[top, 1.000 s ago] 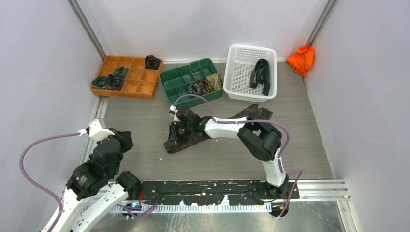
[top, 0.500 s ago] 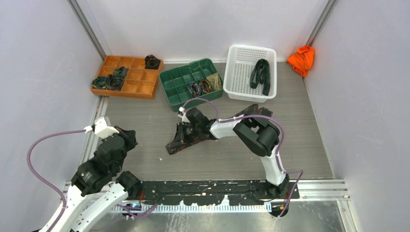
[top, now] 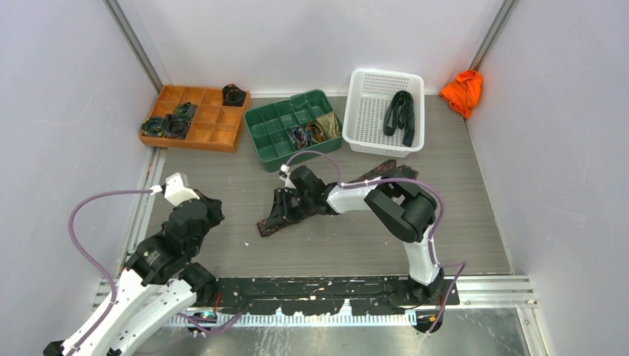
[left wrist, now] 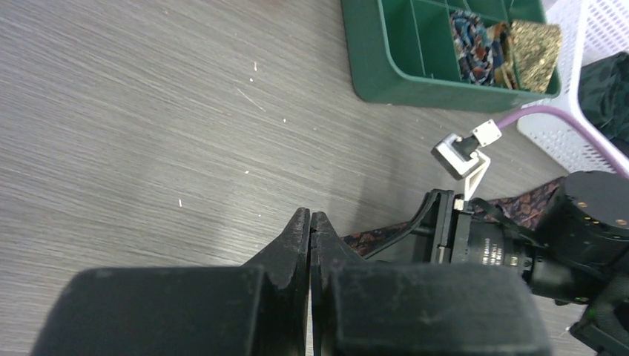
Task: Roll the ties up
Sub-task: Roll the tie at the center of the board.
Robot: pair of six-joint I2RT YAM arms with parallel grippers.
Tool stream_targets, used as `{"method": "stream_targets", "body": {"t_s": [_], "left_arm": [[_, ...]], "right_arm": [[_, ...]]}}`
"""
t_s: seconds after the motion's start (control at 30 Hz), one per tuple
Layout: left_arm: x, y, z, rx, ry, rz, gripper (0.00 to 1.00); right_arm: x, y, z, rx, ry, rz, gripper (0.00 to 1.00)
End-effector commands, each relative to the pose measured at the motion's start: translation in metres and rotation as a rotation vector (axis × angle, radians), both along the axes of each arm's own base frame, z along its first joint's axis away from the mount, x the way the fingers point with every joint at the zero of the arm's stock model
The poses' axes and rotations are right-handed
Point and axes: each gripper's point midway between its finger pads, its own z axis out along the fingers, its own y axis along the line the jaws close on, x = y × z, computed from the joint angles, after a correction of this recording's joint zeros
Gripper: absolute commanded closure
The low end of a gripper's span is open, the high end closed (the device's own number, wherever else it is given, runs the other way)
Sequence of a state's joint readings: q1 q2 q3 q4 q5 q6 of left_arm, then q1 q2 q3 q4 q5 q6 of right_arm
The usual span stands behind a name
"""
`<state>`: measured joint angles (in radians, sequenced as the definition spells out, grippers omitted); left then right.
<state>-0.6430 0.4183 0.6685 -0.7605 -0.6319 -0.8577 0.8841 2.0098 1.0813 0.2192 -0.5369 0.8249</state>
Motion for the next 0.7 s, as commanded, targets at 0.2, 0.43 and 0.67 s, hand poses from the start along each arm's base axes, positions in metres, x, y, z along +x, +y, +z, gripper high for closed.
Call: {"method": "stream_targets", "body": {"t_s": [0.2,0.43,0.67], "left_arm": [[0.023,-0.032,-0.012,-0.055,-0.001,-0.059,1.0],[0.03,-0.044,-0.03,-0.061,0.016,-0.087,1.0],[0.04,-0.051,-0.046,-0.047,0.025,-0.091,1.0]], "right_arm": [[0.011,-0.022,0.019,-0.107,-0.124,-0.034,0.59],[0.017,-0.036,0.011,-0.214,-0.157,-0.041,0.58],[0.013,-0.027,0.008,-0.189,-0.12,-0.016,0.57]]}}
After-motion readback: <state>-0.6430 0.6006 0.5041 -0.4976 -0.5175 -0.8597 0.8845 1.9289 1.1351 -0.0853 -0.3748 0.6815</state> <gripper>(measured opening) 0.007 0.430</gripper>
